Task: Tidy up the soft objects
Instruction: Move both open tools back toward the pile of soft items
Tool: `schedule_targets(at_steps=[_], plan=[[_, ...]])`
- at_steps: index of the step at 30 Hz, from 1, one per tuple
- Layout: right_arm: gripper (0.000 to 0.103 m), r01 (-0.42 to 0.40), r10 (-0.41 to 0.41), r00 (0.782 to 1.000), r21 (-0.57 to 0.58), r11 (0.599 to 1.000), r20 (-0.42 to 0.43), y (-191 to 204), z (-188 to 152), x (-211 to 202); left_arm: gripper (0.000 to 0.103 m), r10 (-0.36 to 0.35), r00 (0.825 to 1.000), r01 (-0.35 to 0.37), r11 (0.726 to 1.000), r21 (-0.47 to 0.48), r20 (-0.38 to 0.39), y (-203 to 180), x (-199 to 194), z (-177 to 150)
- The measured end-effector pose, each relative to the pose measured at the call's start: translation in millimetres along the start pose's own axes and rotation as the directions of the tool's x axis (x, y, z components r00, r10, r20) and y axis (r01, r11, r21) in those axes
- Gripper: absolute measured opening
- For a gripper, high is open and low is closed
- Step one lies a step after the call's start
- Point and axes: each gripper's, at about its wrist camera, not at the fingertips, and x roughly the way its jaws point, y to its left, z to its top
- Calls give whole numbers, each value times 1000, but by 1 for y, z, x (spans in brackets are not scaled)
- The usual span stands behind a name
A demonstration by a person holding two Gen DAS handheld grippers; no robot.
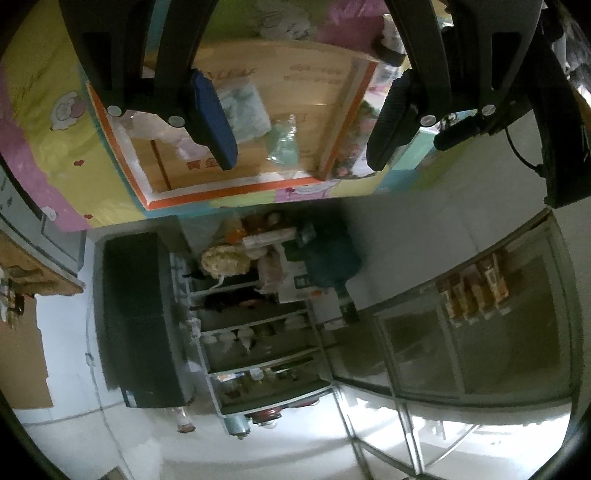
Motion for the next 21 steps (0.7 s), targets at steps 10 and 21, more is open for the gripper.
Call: schedule_targets(at_steps=[10, 21], plan=[[74, -3, 3, 1000, -32, 999, 7, 38, -7, -8, 84, 13, 1000, -13, 1000, -20, 20, 28, -23, -7], [74, -33, 33, 999, -67, 997, 3, 82, -22, -13, 84, 37, 999, -35, 999, -36, 35, 61, -47, -19]])
